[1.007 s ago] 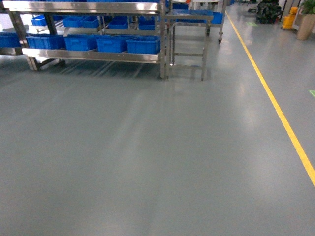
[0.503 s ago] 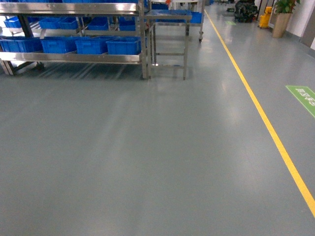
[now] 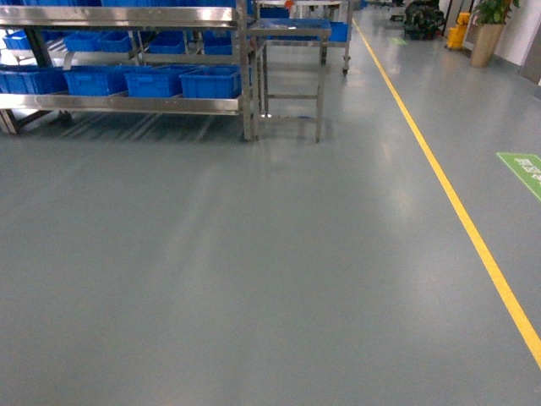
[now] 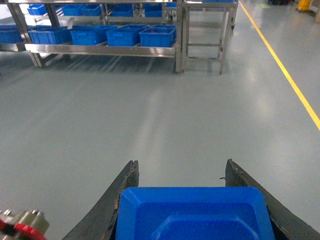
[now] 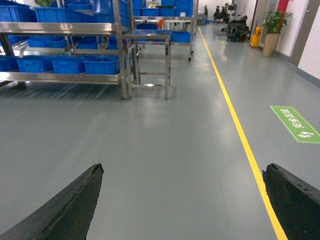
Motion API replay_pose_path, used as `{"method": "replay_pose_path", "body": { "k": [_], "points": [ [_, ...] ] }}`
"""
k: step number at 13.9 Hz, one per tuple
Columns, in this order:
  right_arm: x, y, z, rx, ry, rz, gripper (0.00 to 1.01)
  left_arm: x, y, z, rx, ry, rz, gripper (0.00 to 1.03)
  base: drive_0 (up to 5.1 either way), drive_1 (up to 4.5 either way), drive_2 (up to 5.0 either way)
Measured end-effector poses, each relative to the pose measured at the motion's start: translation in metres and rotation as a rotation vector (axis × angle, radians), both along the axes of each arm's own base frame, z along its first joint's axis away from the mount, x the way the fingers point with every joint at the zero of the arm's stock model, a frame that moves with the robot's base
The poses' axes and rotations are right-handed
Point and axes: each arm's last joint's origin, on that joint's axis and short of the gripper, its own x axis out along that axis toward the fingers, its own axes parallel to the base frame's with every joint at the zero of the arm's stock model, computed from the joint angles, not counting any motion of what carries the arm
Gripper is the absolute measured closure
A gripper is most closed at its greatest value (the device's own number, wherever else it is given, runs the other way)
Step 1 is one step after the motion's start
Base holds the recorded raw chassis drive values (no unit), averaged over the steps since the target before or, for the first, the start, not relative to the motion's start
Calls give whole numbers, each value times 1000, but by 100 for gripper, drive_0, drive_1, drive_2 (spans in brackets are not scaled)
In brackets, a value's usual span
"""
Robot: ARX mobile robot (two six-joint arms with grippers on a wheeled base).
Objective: Pick blue part to blue bin on bottom shelf
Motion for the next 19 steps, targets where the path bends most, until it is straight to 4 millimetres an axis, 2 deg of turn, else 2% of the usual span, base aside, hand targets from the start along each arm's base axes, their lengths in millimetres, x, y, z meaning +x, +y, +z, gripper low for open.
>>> {"method": "replay_pose_path", "body": {
  "k": [19],
  "points": [
    [0, 0, 0, 0, -2, 0, 3, 1, 0, -1, 2, 5, 0, 60, -11, 384, -406]
  ]
}}
